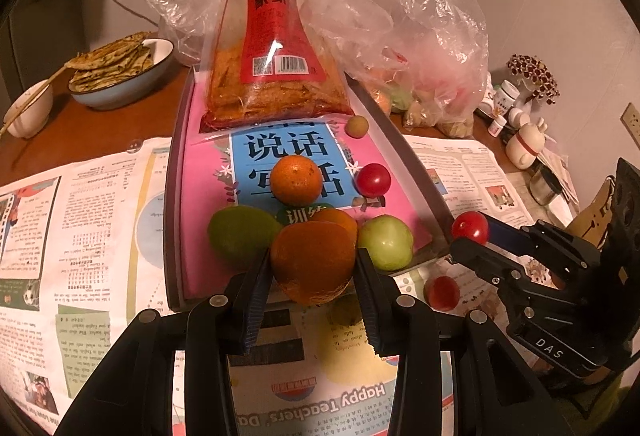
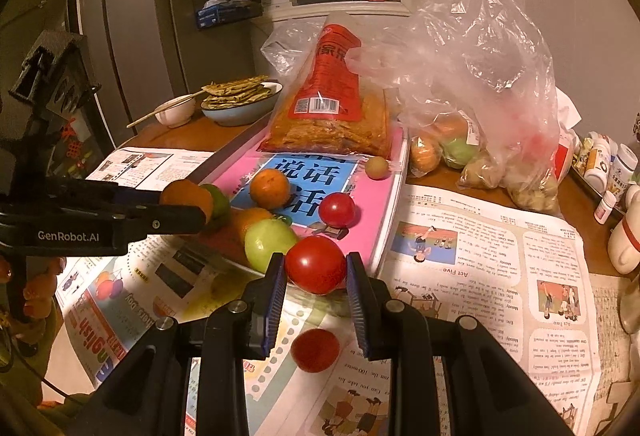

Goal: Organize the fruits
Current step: 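Lift the orange with the left tool while the right tool carries the tomato over the tray, then lower and release the orange with the left tool while the right tool releases the tomato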

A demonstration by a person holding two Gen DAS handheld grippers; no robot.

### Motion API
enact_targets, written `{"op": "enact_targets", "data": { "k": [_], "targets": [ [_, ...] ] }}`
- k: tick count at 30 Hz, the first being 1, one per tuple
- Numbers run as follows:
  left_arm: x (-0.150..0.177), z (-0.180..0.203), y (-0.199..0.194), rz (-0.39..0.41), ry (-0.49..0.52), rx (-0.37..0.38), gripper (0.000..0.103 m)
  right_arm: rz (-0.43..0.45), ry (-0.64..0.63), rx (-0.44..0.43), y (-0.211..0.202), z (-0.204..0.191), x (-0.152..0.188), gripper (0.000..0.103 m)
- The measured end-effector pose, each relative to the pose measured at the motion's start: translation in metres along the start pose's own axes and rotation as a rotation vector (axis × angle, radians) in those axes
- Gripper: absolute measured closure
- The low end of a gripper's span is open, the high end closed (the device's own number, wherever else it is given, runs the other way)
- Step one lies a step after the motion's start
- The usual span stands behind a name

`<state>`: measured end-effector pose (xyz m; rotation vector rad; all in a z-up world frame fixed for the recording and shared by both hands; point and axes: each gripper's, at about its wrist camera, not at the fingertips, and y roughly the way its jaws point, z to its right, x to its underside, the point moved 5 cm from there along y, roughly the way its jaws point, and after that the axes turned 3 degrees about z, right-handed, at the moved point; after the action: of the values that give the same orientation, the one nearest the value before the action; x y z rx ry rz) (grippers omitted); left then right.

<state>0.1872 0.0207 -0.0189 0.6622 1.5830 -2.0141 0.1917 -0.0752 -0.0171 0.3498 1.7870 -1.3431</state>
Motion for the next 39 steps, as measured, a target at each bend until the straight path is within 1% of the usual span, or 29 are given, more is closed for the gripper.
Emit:
{"op": "enact_targets", "data": {
  "k": [17,28,39],
  "targets": [
    [-0.003,-0.003,0.013,-0.017,-0.007,0.002,0.061,-0.002,0.012,0.014,0.011,0.009,-0.008,0.073],
    [-0.003,0.006,0.018,-0.032,0.019,0.014,0.061,-0.034,0.022,0.028,0.025,0.014,-0.003,0.073],
    [-0.001,0.006,0.019,-0.046,0.019,0.012,0.061,-0.052,0.013,0.016,0.032,0.008,0.0,0.073]
  ]
}}
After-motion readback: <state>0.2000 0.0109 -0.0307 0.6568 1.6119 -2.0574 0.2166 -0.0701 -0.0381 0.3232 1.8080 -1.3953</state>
